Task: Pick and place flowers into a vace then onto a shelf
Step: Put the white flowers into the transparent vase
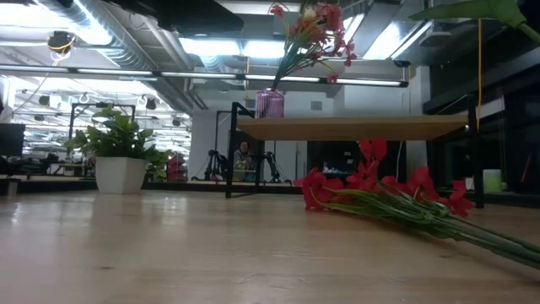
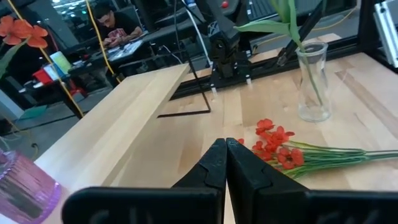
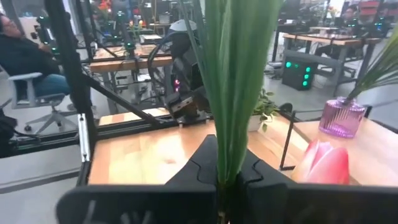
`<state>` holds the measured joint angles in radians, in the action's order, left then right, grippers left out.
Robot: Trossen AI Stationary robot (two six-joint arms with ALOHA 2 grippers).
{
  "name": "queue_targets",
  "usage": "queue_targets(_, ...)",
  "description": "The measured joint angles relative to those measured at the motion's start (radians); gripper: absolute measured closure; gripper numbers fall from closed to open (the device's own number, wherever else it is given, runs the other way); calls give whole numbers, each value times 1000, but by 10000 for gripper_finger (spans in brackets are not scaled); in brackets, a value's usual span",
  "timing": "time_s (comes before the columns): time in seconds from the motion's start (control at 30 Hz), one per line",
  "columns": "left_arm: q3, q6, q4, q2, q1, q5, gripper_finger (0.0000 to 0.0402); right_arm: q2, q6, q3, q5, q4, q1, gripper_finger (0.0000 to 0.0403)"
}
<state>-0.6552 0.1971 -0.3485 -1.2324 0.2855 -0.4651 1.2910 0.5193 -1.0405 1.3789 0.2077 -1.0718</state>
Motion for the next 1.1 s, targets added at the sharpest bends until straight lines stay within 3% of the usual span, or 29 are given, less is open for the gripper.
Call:
queue_targets(0.17,0,-5,0,0,0,30,398,50,56,0,50,38,-6,402)
queue_targets(0.47,0,-4,0,0,0,33,396,129,299,0,172,230,-38,402)
queue_targets(1.1,0,-1,1,0,0,33,396,252,558,0,192,477,-33,402)
